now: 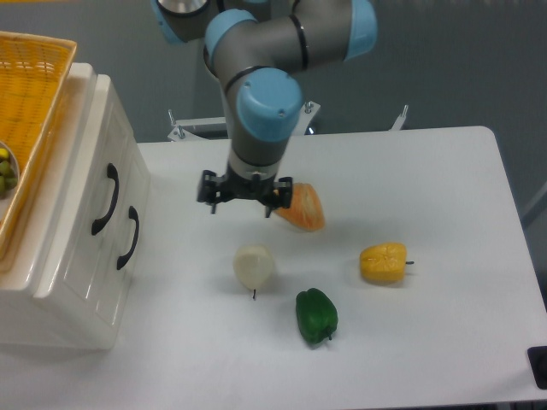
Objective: Slide the top white drawer open
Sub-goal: 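Lower the gripper and bring it to the upper drawer's black handle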
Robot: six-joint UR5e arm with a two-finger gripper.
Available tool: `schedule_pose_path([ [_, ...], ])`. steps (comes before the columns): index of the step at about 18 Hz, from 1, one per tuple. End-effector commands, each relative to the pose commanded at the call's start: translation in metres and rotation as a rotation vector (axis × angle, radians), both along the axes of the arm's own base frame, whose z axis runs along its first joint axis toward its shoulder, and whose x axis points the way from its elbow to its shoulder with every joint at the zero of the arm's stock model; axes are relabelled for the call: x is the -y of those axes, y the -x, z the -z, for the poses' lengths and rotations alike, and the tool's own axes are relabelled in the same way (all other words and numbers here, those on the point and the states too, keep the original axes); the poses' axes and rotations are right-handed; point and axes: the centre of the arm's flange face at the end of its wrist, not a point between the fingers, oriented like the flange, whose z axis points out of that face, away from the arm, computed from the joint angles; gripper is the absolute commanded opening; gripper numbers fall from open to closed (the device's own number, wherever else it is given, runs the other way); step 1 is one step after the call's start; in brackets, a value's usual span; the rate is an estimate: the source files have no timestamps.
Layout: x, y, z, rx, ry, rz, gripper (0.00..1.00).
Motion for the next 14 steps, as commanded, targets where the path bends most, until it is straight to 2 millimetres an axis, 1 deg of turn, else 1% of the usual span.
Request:
schedule_pose_path([
  [5, -0.014, -0.029, -0.005, 0.016, -0.005, -0.01, 1.0],
  [11, -0.022, -0.047, -0.01, 0.063, -0.025, -0.004, 1.0],
  [13, -0.025, -0.055, -0.009, 0.067, -0.019, 0.009, 1.0],
  [14, -0.025, -0.056, -0.009, 0.071, -0.016, 0.011, 1.0],
])
